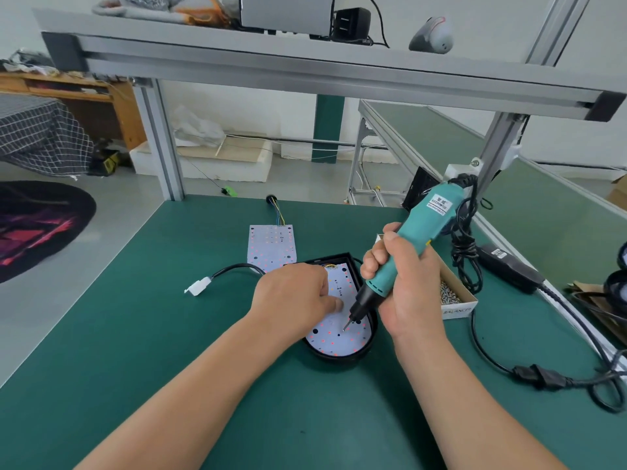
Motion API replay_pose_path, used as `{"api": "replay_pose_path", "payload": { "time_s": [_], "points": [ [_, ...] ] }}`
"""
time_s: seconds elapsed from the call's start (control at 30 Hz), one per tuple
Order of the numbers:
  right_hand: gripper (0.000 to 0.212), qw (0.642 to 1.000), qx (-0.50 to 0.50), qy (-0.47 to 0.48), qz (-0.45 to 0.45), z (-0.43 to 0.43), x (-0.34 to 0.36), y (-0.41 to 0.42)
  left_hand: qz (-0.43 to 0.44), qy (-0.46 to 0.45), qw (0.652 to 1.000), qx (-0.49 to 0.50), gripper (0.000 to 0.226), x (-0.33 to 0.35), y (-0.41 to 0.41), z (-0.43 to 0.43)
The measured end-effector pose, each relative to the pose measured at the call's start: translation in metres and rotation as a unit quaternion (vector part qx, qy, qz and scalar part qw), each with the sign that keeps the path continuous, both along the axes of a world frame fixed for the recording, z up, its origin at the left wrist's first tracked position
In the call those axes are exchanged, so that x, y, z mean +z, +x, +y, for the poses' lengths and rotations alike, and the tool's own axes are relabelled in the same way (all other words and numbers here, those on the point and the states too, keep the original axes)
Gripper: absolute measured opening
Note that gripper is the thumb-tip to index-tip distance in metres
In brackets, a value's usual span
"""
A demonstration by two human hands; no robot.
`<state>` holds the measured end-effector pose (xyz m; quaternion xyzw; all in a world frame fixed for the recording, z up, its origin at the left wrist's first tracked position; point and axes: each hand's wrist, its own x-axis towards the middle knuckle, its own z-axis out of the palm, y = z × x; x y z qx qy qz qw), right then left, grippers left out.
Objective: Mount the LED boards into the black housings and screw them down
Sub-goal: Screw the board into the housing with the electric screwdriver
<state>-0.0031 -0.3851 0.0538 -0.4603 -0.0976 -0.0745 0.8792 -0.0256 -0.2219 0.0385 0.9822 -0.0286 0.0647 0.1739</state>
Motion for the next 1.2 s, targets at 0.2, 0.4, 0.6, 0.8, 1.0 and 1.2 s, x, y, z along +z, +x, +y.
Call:
{"api": "replay_pose_path", "payload": {
  "time_s": [0.2, 0.4, 0.6, 0.8, 1.0, 1.2],
  "points": [
    [0.007, 0.999, 0.004, -0.027, -0.025, 0.003, 0.0, -0.003, -0.008, -0.011, 1.0, -0.006, 0.041, -0.001, 0.0, 0.0],
    [0.014, 0.997, 0.014, -0.066, -0.048, 0.007, 0.002, -0.009, -0.005, -0.013, 1.0, -0.007, 0.039, 0.001, -0.001, -0.001],
    [0.011, 0.977, 0.045, -0.165, -0.129, 0.015, 0.005, -0.02, 0.021, 0.013, 1.0, -0.005, 0.033, 0.006, 0.0, -0.004],
    [0.006, 0.944, 0.083, -0.263, -0.183, 0.025, 0.008, -0.029, 0.0, 0.03, 1.0, 0.007, 0.027, 0.008, -0.003, -0.007],
    [0.009, 0.939, 0.105, -0.28, -0.167, 0.027, 0.01, -0.025, 0.003, 0.034, 0.999, 0.012, 0.025, 0.007, -0.003, -0.006],
    [0.016, 0.955, 0.102, -0.209, -0.186, 0.019, 0.01, -0.027, -0.011, 0.024, 1.0, 0.001, 0.029, 0.003, 0.0, -0.006]
  ]
}}
